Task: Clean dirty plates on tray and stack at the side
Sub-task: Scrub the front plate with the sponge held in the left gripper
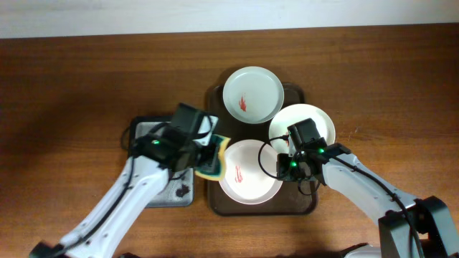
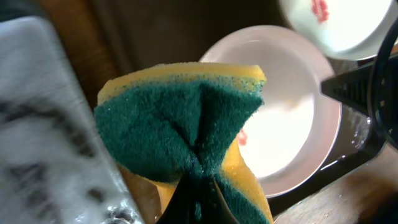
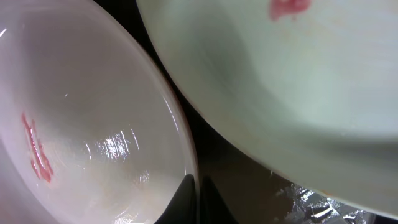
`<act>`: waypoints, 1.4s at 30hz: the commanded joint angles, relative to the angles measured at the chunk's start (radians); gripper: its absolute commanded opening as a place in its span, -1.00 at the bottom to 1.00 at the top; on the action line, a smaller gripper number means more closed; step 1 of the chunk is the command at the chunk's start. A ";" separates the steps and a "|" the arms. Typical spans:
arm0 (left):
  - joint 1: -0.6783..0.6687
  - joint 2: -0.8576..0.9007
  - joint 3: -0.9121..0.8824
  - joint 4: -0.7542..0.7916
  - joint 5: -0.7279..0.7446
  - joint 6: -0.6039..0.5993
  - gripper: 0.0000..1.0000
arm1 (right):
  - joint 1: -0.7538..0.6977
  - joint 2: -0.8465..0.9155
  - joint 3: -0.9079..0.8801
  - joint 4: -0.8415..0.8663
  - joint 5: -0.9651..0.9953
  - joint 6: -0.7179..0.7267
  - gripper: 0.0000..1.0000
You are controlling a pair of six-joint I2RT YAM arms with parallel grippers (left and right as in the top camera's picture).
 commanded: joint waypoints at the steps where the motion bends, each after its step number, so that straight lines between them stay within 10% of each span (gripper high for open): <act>1: -0.068 0.116 0.017 0.068 0.024 -0.140 -1.00 | -0.002 0.005 0.002 -0.011 0.010 0.010 -0.92; 13: -0.194 0.469 0.017 0.346 0.083 -0.364 -1.00 | -0.002 0.005 0.002 -0.012 0.032 0.037 -0.92; 21: -0.187 0.486 0.032 0.038 -0.472 -0.364 -1.00 | -0.002 0.005 0.002 -0.019 0.032 0.055 -0.92; 32: -0.214 0.373 0.169 0.044 -0.070 -0.363 -1.00 | -0.002 0.005 0.002 0.011 0.039 0.277 -0.92; 42: -0.255 0.387 -0.066 0.218 -0.251 -0.441 -1.00 | -0.002 0.005 0.002 0.030 0.039 0.297 -0.92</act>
